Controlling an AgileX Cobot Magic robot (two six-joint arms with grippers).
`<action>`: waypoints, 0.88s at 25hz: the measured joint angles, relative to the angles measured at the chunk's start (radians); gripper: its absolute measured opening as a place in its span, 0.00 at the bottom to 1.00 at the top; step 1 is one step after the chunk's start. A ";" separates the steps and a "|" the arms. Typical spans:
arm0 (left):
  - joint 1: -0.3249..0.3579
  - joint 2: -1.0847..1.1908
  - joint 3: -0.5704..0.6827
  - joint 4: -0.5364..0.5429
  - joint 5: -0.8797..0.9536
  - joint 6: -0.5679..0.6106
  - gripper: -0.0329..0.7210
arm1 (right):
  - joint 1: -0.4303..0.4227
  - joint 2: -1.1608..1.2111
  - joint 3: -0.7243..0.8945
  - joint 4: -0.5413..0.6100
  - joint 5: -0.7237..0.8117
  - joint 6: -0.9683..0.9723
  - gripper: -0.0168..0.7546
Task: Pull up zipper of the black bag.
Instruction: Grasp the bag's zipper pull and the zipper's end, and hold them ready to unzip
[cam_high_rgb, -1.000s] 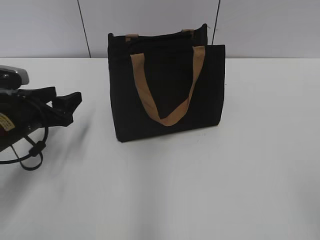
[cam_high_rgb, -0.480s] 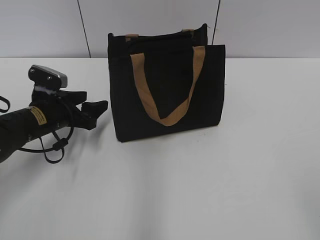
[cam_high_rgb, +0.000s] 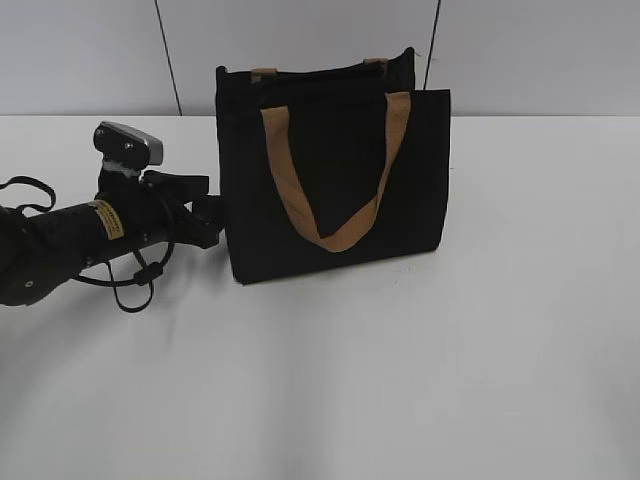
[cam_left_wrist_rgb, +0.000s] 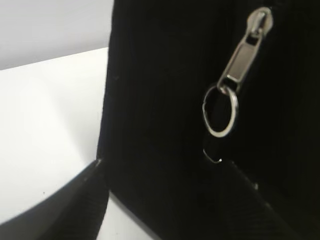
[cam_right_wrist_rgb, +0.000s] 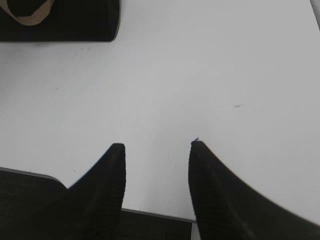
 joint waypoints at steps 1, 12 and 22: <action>-0.007 0.000 -0.001 0.000 0.000 -0.004 0.74 | 0.000 0.000 0.000 0.000 0.000 0.000 0.44; -0.063 0.068 -0.057 -0.015 -0.002 -0.012 0.64 | 0.000 0.000 0.000 0.000 0.000 0.000 0.44; -0.063 0.071 -0.082 -0.012 -0.001 -0.012 0.34 | 0.000 0.000 0.000 0.000 0.000 0.000 0.44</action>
